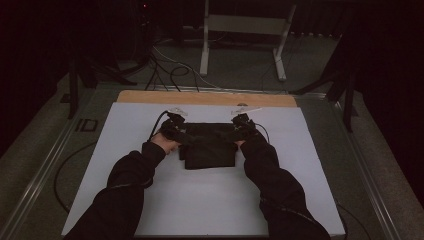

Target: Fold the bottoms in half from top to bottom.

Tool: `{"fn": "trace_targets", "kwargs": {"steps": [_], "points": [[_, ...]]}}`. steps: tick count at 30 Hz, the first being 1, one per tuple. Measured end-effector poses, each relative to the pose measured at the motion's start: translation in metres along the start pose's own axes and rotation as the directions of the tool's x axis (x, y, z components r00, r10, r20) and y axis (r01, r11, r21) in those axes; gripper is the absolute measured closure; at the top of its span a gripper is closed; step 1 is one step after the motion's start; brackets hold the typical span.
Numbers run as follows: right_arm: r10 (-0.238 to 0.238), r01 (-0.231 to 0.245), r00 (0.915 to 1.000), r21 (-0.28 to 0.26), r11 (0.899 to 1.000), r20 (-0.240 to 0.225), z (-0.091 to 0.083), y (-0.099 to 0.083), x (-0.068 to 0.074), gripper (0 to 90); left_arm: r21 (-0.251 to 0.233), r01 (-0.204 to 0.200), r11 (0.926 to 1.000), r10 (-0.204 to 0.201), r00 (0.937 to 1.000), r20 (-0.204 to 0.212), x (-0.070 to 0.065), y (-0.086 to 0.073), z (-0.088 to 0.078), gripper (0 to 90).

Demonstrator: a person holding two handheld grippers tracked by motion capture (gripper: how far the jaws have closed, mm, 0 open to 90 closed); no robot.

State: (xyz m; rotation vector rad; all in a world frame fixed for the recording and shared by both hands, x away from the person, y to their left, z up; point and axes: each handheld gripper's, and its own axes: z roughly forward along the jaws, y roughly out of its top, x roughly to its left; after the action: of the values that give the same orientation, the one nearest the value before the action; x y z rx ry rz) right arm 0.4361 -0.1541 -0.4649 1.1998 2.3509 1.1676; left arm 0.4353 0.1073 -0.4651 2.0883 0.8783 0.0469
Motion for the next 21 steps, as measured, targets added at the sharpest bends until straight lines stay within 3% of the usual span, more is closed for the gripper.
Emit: {"fn": "trace_targets", "kwargs": {"steps": [2,5,7,21], "points": [[-0.009,0.008,0.9999,-0.014,1.000,-0.011,-0.002,0.001,0.001,8.6,-0.002,-0.007,1.0000,0.007,0.9997,0.022,-0.002,0.000,-0.001,0.0],[-0.027,0.026,0.9996,-0.029,0.999,-0.012,-0.004,0.002,0.001,8.7,-0.004,-0.034,0.9994,0.034,0.9994,0.004,-0.005,0.000,-0.003,0.0],[-0.037,0.037,0.9991,-0.034,0.999,-0.018,-0.005,0.002,0.002,8.7,-0.011,-0.038,0.9992,0.038,0.9991,0.017,-0.006,0.001,-0.005,0.0],[-0.091,0.089,0.9937,-0.037,0.995,-0.066,-0.022,-0.004,0.008,8.9,-0.052,-0.099,0.9937,0.102,0.9933,0.055,-0.024,-0.007,-0.020,0.0]]}}
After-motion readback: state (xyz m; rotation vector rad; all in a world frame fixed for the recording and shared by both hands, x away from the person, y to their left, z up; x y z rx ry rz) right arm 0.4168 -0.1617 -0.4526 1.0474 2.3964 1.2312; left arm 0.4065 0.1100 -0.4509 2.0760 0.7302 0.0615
